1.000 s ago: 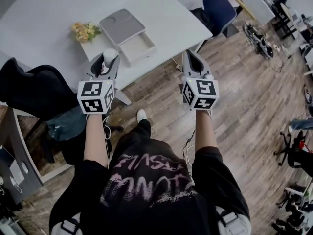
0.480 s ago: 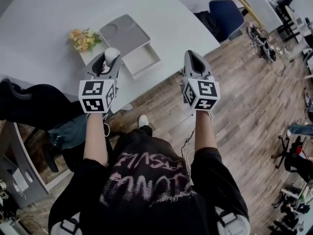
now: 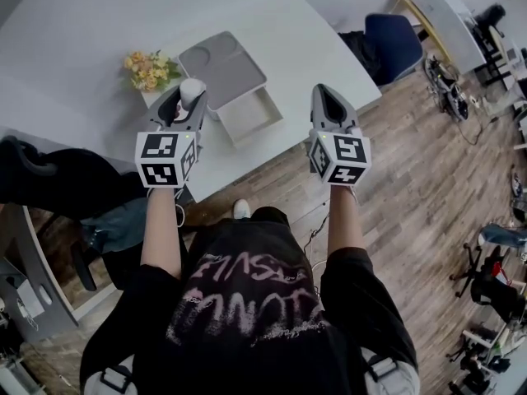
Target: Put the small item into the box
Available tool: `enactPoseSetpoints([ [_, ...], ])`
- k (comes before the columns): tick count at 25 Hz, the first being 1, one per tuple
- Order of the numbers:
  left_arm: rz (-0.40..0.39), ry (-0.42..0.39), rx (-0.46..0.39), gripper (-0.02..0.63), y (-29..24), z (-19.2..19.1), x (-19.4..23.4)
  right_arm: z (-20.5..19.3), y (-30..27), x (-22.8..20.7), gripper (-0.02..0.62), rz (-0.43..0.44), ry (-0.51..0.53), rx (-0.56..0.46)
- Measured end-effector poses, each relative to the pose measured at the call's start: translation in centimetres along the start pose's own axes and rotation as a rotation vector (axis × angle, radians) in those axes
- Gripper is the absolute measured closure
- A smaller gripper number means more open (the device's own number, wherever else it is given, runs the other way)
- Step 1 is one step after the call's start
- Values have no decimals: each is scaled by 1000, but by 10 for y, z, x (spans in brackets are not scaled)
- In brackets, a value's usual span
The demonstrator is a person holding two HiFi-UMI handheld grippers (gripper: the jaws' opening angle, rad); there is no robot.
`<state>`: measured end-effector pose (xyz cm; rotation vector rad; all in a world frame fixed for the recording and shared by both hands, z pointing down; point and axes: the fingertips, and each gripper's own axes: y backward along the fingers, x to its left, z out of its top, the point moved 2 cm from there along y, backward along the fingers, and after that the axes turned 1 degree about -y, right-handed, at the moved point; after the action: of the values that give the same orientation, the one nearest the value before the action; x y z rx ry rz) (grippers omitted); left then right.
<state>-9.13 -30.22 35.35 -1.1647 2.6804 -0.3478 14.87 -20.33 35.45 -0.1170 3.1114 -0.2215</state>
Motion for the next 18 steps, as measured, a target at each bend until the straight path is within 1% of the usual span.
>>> enactPoseSetpoints([
  [7, 26, 21, -13, 423, -6, 6, 16, 10, -22, 3, 586, 23, 8, -7],
  [13, 50, 29, -8, 423, -15, 8, 17, 13, -38, -4, 586, 54, -1, -14],
  [18, 105, 56, 7, 423, -26, 7, 20, 17, -60, -15, 586, 105, -4, -22],
])
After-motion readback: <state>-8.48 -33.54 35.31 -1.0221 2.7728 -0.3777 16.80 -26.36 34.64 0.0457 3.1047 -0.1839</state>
